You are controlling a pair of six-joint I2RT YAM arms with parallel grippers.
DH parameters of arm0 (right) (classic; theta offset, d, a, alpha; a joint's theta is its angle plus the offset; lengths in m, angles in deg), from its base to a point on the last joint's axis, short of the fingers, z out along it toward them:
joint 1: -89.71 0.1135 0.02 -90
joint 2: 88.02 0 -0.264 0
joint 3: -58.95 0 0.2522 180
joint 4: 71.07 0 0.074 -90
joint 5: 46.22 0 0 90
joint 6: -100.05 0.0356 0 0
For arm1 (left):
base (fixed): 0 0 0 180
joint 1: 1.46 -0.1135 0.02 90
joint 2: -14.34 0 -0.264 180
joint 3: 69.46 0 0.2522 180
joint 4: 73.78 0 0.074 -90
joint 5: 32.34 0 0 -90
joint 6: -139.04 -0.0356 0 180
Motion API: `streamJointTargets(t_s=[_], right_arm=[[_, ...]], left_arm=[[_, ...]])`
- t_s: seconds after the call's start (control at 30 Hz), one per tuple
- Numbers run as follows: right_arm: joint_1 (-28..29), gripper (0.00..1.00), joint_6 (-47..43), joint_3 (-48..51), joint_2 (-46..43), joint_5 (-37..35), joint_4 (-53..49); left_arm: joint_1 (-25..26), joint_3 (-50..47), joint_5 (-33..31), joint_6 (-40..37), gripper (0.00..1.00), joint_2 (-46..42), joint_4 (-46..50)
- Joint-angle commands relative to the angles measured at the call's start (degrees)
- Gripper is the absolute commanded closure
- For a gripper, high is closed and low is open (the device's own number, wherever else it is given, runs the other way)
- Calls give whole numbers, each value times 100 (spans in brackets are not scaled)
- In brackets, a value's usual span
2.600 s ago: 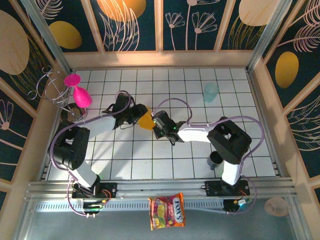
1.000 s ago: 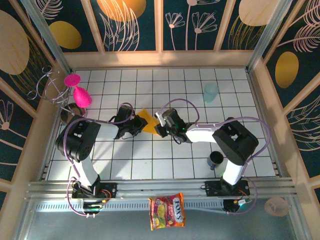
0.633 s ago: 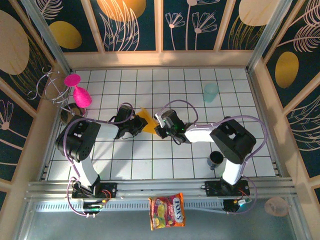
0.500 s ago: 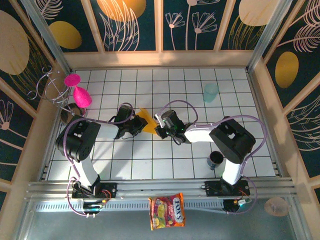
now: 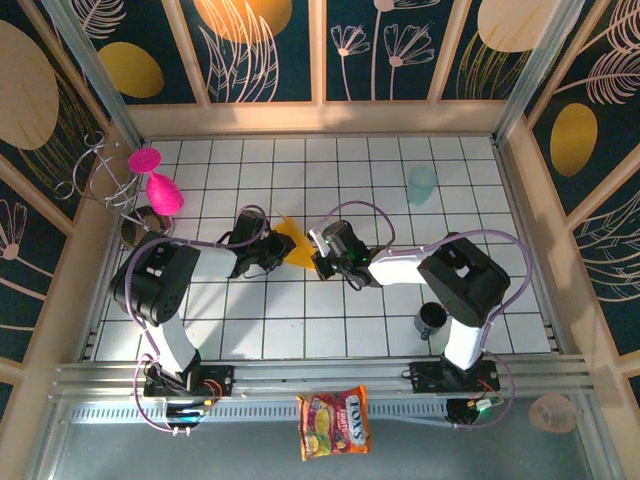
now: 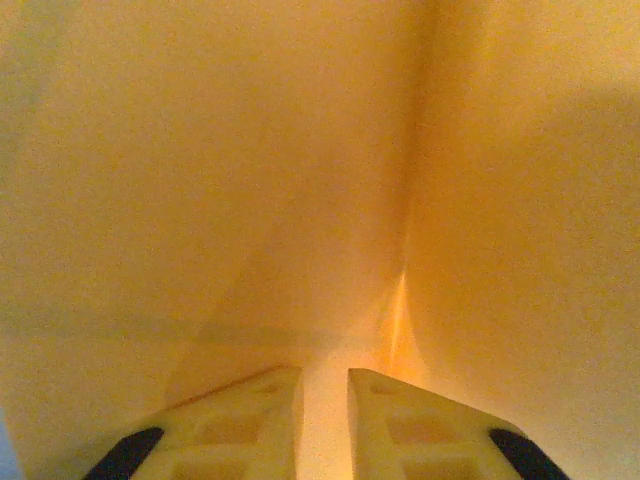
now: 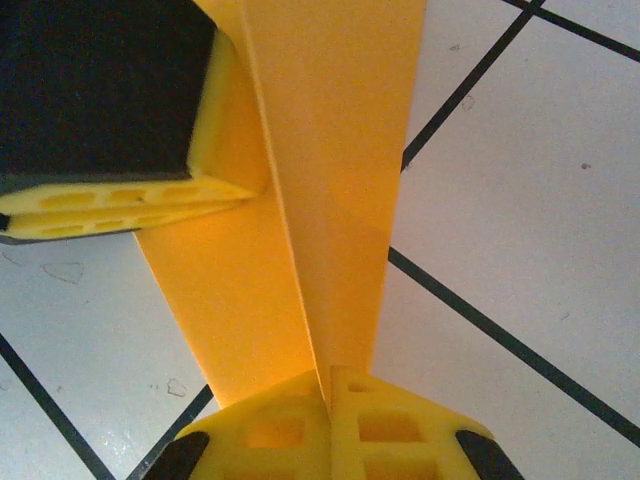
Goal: Fold a paper plane with a square sheet of paper (pick it up from the middle)
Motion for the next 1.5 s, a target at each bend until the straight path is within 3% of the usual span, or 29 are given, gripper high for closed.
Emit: streamJointTargets(t_s=[0.0, 0.33, 0.63, 0.83, 1.07, 1.2, 1.47], right_arm=[[96, 98, -126, -103, 83, 19, -235], [215, 100, -186, -468, 310, 441, -885], [62, 100, 137, -831, 608, 1483, -1357], [-130, 100, 493, -995, 581, 1544, -1702], [-301, 100, 1038, -829, 188, 858, -1958], [-303, 100, 1324, -690, 21, 565, -2136], [-294, 100, 1525, -580, -68, 647, -2230]], left_arm=[[-12, -12, -494, -43, 75, -560, 368], [-179, -646, -1823, -61, 67, -1920, 1153], [-172, -956, -1730, -262, 67, -2531, 1221], [-172, -1052, -1559, -383, 67, -2709, 1086], [-57, -1104, -1155, -408, 67, -2493, 657], [170, -1050, -925, -296, 72, -1988, 233], [442, -406, -585, -303, 84, -760, -134]])
